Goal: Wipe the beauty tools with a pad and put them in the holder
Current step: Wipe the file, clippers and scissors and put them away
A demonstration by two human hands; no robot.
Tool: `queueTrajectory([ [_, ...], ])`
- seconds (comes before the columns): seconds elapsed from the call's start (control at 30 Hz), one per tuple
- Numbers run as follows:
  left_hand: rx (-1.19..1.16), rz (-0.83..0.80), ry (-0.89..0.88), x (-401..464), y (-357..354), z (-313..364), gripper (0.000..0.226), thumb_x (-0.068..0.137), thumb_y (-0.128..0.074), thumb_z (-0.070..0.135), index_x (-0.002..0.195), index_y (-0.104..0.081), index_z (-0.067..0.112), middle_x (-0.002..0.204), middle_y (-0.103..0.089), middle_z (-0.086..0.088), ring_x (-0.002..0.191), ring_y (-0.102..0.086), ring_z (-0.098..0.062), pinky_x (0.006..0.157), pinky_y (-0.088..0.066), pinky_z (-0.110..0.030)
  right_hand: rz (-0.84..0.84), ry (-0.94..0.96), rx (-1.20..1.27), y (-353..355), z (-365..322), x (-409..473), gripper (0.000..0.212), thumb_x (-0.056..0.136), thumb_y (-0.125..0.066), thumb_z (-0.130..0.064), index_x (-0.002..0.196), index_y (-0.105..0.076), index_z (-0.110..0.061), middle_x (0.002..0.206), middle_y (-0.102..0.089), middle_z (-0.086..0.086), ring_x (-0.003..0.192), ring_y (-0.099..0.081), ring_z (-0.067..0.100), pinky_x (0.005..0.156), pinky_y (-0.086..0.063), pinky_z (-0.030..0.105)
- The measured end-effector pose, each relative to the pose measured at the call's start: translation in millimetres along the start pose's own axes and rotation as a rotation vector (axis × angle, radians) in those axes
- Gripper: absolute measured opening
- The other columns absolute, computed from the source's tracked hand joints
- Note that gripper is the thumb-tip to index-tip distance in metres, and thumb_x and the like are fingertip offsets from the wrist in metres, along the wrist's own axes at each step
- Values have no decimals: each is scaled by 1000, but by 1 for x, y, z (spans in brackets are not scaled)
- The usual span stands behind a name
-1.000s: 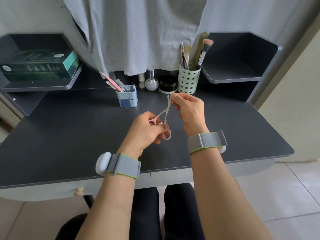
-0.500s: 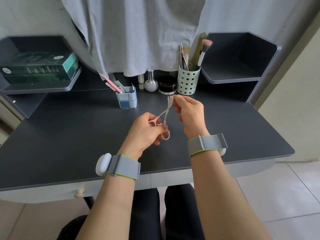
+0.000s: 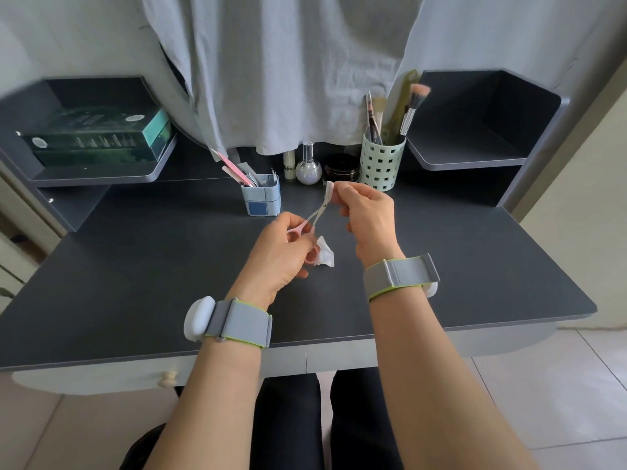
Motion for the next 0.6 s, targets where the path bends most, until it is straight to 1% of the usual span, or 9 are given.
queueTrajectory([
  [0.13, -42, 34, 2, 2, 12, 1, 10, 101, -50, 11, 107, -57, 14, 96, -68, -13, 79, -72, -23, 64, -61, -35, -4, -1, -10, -8, -4, 0, 15, 93, -65, -24, 96, -79, -18, 85, -77, -1, 66, -49, 9, 57, -40, 22],
  [0.27, -76, 64, -3, 4, 20, 3, 14, 101, -48, 9, 109, -57, 14, 92, -67, -12, 75, -73, -23, 64, -62, -37, 1, -11, -29, -13, -2, 2, 14, 93, -65, -25, 93, -78, -19, 81, -75, -4, 62, -49, 7, 54, -40, 20],
  [0.37, -69, 99, -19, 7, 26, 6, 15, 98, -48, 8, 107, -58, 15, 87, -66, -9, 71, -71, -19, 61, -59, -34, -4, -4, -44, -22, -4, 3, 15, 93, -65, -26, 93, -78, -18, 78, -74, -6, 63, -50, 9, 58, -41, 23],
  [0.47, -75, 136, -23, 10, 32, 8, 19, 93, -49, 6, 108, -59, 14, 83, -65, -7, 68, -69, -16, 56, -54, -29, -16, 14, -37, -30, -8, 4, 14, 92, -66, -26, 85, -77, -21, 77, -74, -6, 67, -51, 10, 62, -42, 27],
  [0.53, -70, 146, -30, 12, 36, 8, 18, 93, -54, 8, 110, -59, 15, 86, -66, -6, 69, -69, -14, 55, -52, -27, -20, 22, -44, -34, -11, 5, 14, 91, -67, -27, 81, -75, -22, 78, -74, -6, 70, -53, 11, 66, -43, 29],
  [0.6, -64, 152, -41, 14, 39, 6, 16, 95, -59, 12, 111, -59, 16, 90, -67, -7, 67, -69, -12, 55, -52, -25, -26, 27, -48, -37, -13, 6, 14, 90, -68, -29, 79, -75, -23, 78, -74, -5, 71, -54, 11, 67, -43, 29],
])
Point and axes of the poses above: each hand's wrist, its own x-axis towards the middle knuckle, its own y-axis out of the back of the hand, z = x × y, the point moved 7 cm from there along x, towards the middle knuckle
